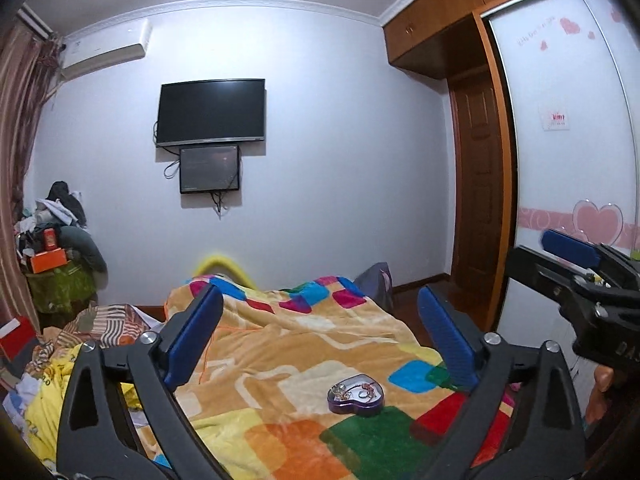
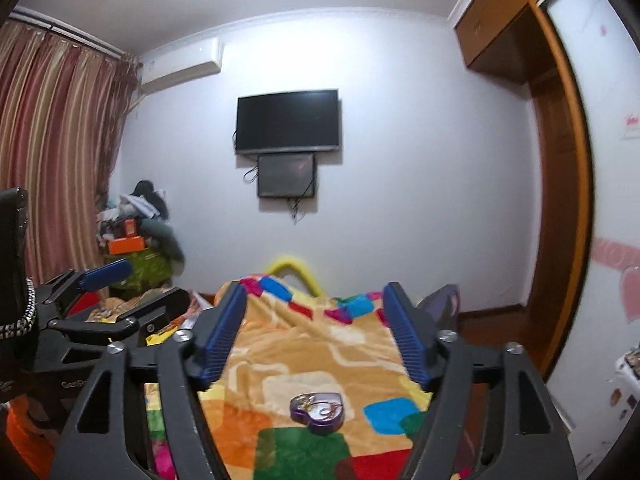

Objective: Organize jewelry

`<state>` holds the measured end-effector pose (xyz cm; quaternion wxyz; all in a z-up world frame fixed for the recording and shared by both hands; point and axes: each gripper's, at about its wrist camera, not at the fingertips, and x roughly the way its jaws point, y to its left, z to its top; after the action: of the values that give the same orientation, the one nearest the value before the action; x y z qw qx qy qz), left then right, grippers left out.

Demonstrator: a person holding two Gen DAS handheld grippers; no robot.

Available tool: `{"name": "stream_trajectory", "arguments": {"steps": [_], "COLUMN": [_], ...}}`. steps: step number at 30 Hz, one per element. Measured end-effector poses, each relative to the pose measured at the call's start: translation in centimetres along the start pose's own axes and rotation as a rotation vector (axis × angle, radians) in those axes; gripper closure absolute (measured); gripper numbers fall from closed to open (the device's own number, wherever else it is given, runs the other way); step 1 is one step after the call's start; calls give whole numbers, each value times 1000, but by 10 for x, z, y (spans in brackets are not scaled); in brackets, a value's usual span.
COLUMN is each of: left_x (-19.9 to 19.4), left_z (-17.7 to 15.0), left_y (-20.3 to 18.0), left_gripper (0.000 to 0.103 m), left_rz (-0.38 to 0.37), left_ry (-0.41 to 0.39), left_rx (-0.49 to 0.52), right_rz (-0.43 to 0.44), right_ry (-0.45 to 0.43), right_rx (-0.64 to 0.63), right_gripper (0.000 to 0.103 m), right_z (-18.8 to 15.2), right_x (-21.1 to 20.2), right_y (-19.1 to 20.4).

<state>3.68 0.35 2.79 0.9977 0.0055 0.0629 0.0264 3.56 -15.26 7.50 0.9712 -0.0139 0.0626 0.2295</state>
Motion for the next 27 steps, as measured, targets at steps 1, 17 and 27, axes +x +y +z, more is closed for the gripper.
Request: {"name": "stream_trajectory", "arguments": {"steps": [1,17,27], "left_x": [-3,-17,-14], "left_z": [-1,-12,-15], "left_y": [2,8,6], "left_gripper": [3,2,2], "left_rz": [-1,-14,-25], "left_ry": [-1,20,35], "left_rx": [-10,-56,-55], "right_rz": [-12,-23,-22], "right_ry": [-3,56,77], "right_rx": [4,33,51], "right_gripper": [22,18,18], "right_z": [0,-12,-19], "right_x": [-1,-4,-3], "right_y": [0,4,0]}}
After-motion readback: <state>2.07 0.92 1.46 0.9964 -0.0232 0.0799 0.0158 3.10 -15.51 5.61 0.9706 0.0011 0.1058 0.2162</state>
